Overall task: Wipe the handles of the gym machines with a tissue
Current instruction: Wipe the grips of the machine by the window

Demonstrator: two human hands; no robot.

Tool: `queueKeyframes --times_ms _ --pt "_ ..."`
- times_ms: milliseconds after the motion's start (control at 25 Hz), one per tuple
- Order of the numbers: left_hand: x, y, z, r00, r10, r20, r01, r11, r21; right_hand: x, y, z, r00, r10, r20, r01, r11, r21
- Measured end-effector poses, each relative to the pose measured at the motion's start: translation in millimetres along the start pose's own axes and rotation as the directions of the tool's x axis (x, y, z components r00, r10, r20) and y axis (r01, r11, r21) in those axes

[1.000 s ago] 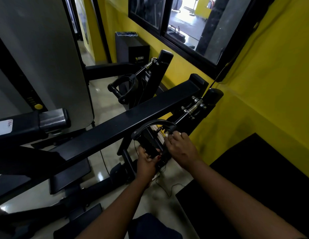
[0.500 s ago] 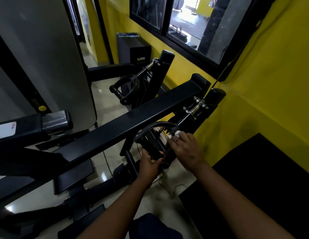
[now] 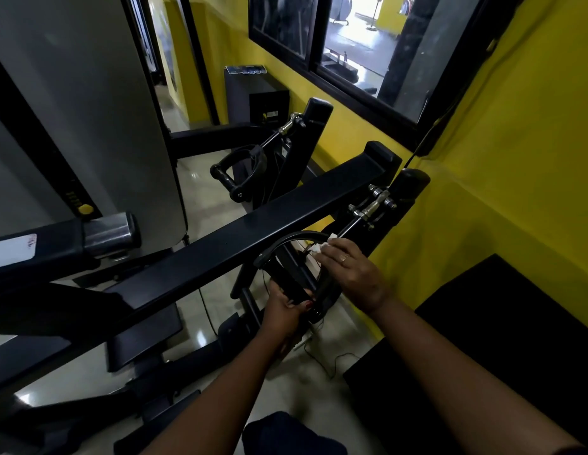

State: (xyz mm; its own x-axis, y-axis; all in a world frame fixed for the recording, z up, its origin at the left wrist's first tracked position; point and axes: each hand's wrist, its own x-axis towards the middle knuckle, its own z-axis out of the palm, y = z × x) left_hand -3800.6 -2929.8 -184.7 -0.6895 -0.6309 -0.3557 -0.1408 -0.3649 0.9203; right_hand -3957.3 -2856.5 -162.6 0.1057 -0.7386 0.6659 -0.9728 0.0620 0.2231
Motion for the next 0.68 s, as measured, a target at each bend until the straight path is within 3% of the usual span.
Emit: queueKeyframes --times_ms 80,200,320,440,480,600,640,680 --pt "1 0 -1 1.0 -0.011 -0.007 0.011 1.0 0.004 -17 -16 9 0.99 0.139 0.009 -0.14 0.989 0.058" --pt "1 2 -1 1.0 -0.019 -0.004 0.019 1.0 0.005 -24 -14 10 0.982 0.189 0.003 -0.188 0.979 0.075" --pt "4 0 0 0.999 -0.037 -0.001 0.037 0.999 -0.013 -11 -30 13 0.865 0.488 -0.115 -0.466 0.868 0.17" --pt "6 -1 -1 0.998 -0.057 -0.005 0.057 0.998 -0.006 -6 -21 12 0.912 0.389 -0.133 -0.377 0.92 0.105" --pt "7 -1 -1 0.998 -0.06 -0.008 0.06 0.998 -0.003 -2 -9 10 0.891 0.431 -0.146 -0.422 0.902 0.087" --pt "11 -5 0 0.996 -0.081 -0.029 0.081 0.997 -0.001 14 10 7 0.657 0.735 -0.169 -0.726 0.677 0.121" --pt "14 -7 0 0.995 -0.088 -0.041 0.088 0.996 0.005 14 7 11 0.676 0.725 -0.129 -0.718 0.688 0.104" --pt "16 -9 0 0.994 -0.098 -0.05 0.099 0.995 0.017 11 5 14 0.767 0.636 -0.081 -0.632 0.771 0.076"
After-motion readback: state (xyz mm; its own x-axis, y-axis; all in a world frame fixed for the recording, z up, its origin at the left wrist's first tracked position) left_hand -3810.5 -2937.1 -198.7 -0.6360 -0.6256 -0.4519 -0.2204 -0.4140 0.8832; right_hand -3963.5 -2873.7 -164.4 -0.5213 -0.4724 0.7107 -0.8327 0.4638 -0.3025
